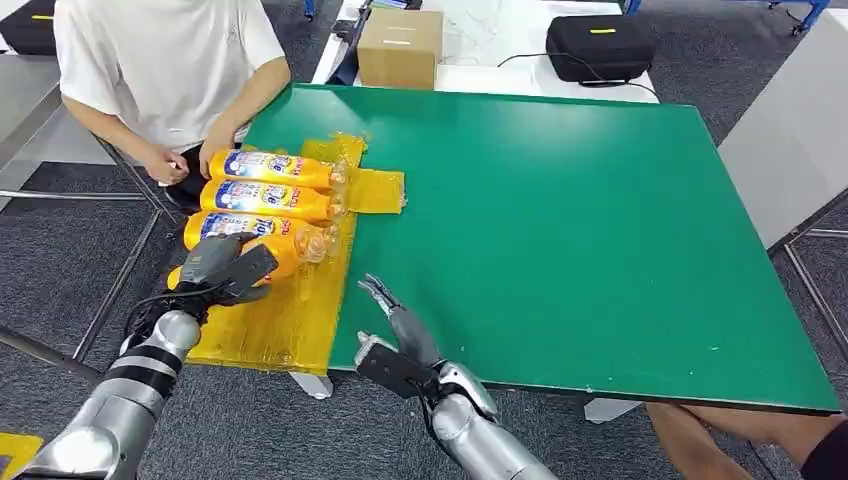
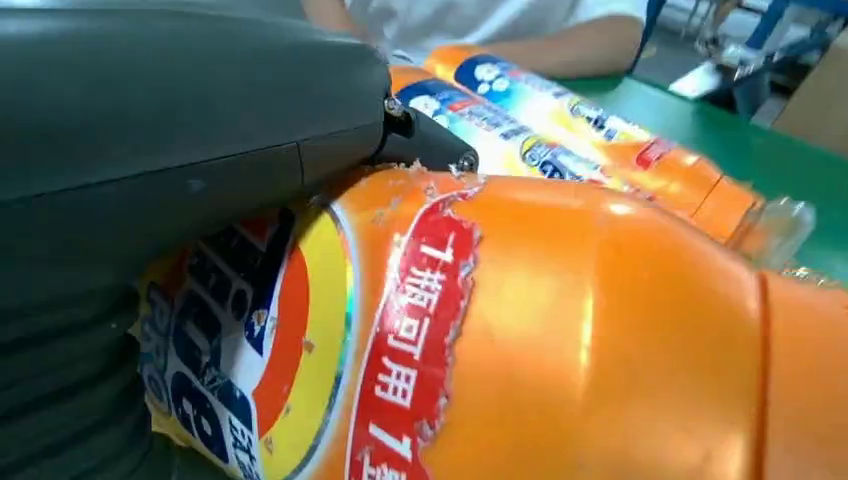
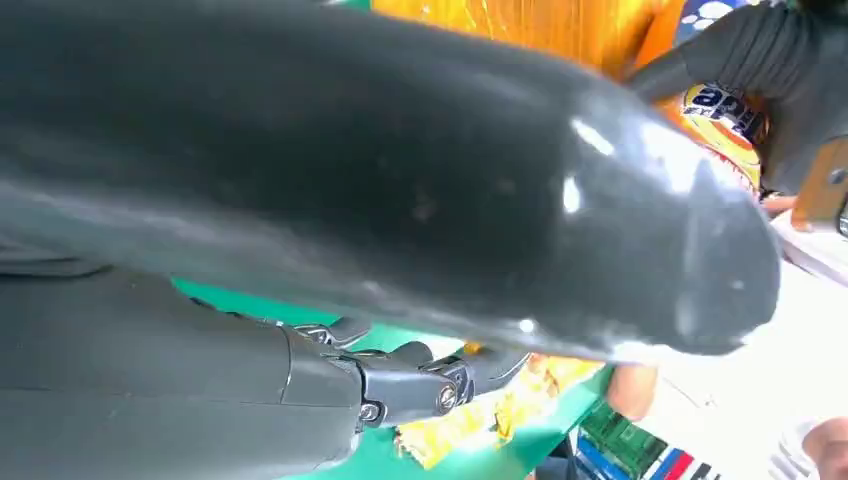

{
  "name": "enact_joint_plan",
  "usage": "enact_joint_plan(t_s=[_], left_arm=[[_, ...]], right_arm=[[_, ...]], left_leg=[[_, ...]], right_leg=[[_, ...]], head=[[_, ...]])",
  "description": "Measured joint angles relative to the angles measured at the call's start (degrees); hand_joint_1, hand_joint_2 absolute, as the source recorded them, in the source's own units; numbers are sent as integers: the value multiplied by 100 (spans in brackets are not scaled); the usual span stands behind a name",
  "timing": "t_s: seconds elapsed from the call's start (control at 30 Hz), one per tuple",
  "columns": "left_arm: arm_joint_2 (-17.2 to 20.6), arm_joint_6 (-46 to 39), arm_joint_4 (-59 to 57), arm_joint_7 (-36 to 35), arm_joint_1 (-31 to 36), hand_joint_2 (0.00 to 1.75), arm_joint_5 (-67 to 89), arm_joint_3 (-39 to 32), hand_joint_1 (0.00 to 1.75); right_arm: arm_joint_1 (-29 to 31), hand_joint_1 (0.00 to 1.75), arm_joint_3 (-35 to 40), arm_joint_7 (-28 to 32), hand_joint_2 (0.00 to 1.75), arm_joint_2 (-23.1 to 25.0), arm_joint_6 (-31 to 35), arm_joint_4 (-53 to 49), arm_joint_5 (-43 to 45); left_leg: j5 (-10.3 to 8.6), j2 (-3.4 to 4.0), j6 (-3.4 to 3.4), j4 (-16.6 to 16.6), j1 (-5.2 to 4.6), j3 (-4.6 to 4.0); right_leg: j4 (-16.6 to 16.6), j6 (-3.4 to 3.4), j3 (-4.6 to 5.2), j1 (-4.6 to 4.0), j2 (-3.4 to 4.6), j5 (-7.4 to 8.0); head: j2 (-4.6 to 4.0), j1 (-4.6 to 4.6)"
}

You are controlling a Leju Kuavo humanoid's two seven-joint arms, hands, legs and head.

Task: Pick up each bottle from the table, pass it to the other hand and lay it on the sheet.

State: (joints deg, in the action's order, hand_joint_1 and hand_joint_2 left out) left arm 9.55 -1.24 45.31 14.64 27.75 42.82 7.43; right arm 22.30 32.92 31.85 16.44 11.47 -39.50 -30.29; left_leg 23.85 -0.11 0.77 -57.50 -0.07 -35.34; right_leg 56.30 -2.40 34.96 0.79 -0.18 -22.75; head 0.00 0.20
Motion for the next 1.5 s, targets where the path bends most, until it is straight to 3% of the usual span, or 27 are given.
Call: enact_joint_plan(t_s=[0.37, 0.77, 0.83, 0.9, 0.97, 1.03, 1.2, 1.27, 1.33, 1.37, 1.5], left_arm=[[616, 1029, -172, 181, 186, 175, 226, 419, 175], [966, 1574, -144, 459, 220, 175, -509, 791, 175], [988, 1576, -135, 459, 219, 175, -509, 824, 115], [994, 1571, -127, 463, 219, 175, -516, 870, 108], [997, 1569, -122, 437, 220, 175, -516, 955, 115], [994, 1554, -124, 402, 222, 175, -510, 1062, 79], [955, 1316, -210, 330, 218, 175, -365, 1431, 65], [931, 1270, -249, 326, 218, 175, -326, 1532, 23], [898, 1189, -286, 299, 223, 175, -205, 1666, 7], [878, 1143, -321, 275, 224, 175, -140, 1738, 0], [758, 1088, -459, 262, 215, 175, -81, 1971, 0]], right_arm=[[22, 0, -15, 194, 0, 2, -63, 135, 63], [129, 0, -17, 304, 0, 46, -63, 348, 133], [147, 0, -15, 306, 0, 52, -63, 378, 142], [160, 0, -15, 310, 0, 57, -63, 406, 149], [171, 0, -15, 312, 0, 68, -63, 431, 153], [183, 0, -15, 317, 0, 81, -63, 452, 160], [213, 0, -15, 317, 0, 105, -66, 503, 160], [217, 0, -15, 317, 0, 109, -66, 522, 160], [219, 0, -15, 317, 0, 111, -66, 538, 166], [222, 0, -15, 317, 0, 114, -66, 544, 166], [247, 0, -15, 319, 0, 116, -74, 566, 166]], left_leg=[[0, 28, -2, 3, 0, 17], [-2, 22, -4, 3, -1, 22], [-2, 22, -4, 3, -2, 22], [-2, 22, -4, 3, -2, 22], [-2, 22, -4, 2, -3, 22], [-2, 22, -4, 2, -3, 23], [-2, 18, -4, 3, -3, 23], [-1, 19, -4, 3, -3, 26], [-1, 19, -4, 3, -3, 29], [-1, 20, -4, 3, -3, 30], [-1, 10, -4, 3, -4, 40]], right_leg=[[4, 14, -4, -1, 15, 9], [6, 15, -12, 1, 13, 8], [6, 15, -12, 1, 13, 8], [5, 15, -12, 1, 13, 8], [5, 15, -12, 2, 13, 8], [5, 15, -13, 2, 13, 8], [4, 15, -15, 2, 12, 8], [4, 15, -16, 2, 12, 8], [3, 15, -19, 2, 12, 8], [3, 15, -20, 2, 12, 8], [2, 15, -37, 3, 9, 4]], head=[[0, 0], [0, 0], [0, 0], [0, 2], [0, 0], [0, 0], [0, 0], [0, 0], [0, 0], [0, 0], [0, 2]])
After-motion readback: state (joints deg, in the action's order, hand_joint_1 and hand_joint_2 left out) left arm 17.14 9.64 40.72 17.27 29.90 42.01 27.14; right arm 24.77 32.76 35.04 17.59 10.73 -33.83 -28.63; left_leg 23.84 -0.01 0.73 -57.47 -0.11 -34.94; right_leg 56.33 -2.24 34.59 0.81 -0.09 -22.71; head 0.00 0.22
